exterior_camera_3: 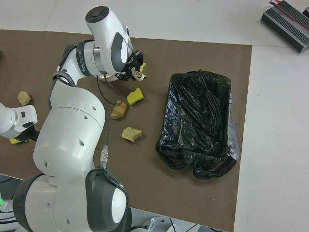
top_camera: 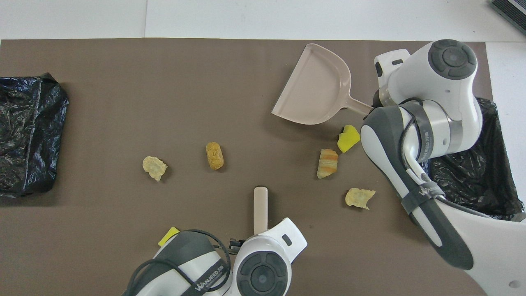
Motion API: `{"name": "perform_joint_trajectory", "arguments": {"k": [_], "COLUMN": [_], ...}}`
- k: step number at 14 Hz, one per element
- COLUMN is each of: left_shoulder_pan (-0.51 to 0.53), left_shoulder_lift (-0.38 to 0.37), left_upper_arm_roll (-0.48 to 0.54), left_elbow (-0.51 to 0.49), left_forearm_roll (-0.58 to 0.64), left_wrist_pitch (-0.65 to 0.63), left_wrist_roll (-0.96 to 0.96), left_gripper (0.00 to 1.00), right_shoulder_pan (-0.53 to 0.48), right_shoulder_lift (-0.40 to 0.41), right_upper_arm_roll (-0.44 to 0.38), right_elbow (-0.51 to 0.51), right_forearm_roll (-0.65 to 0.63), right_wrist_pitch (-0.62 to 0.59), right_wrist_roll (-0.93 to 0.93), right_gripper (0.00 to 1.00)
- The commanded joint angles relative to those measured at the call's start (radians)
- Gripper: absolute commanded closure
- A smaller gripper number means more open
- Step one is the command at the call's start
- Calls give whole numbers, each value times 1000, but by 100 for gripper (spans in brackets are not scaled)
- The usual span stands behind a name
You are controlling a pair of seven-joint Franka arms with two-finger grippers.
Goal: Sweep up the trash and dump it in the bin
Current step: 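Grasp the beige brush handle with the left gripper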
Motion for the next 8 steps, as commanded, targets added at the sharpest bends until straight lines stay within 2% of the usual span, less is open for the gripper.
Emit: {"name": "perform_joint_trajectory", "arguments": {"k": [1,4,6,7,8], "left_shoulder_pan": [-33,-62,-63,-74,-82], "left_shoulder_lift": [10,-8,-13,-13,-13], "left_upper_arm_roll": [20,20,20,20,20], "left_elbow": [-55,-119,-133,-136,-141], "left_forearm_roll": [-9,-9,-9,-9,-9], "left_wrist_pitch": [49,52,52,51,49], "left_wrist_roll": [-9,-9,-14,-18,-20], "left_gripper": [4,10,19,25,39], "right_shoulder_pan": [-11,-10,-10,-10,-10], "right_shoulder_lift": [-6,-6,-6,-6,-6], "right_upper_arm_roll": [9,9,9,9,9], "right_elbow": [-5,-5,-7,-7,-9], "right_forearm_roll": [-16,-16,-16,-16,-16], "right_wrist_pitch": [9,11,11,11,11], "right_wrist_roll": [-26,-26,-37,-40,-40], "right_gripper": [100,100,100,100,100]}}
